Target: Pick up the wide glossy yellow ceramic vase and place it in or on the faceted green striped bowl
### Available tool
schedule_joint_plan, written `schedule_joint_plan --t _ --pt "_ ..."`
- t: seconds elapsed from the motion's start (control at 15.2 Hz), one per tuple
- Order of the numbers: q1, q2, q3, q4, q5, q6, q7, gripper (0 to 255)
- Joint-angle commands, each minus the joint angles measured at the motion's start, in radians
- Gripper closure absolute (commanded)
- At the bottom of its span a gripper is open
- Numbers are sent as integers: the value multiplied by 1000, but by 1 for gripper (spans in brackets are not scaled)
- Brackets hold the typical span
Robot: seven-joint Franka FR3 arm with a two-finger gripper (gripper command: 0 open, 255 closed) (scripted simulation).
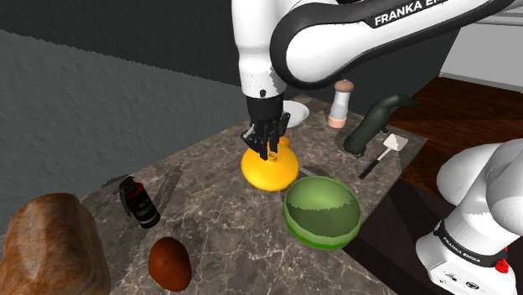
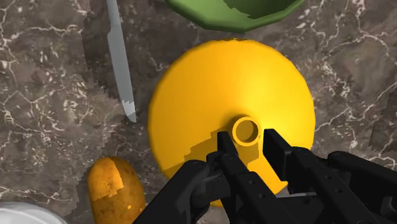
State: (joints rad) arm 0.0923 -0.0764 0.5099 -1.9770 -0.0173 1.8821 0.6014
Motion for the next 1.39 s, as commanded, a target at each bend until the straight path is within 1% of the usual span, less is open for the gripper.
schedule_joint_plan --t 0.0,1.06,1.12,1.32 --pt "0 -3 0 24 1 -27 -1 255" --pt "-2 -1 -3 242 1 -242 -9 255" --pt "-2 0 -3 248 0 -248 -9 255" --pt "9 -106 -4 176 52 -269 -9 255"
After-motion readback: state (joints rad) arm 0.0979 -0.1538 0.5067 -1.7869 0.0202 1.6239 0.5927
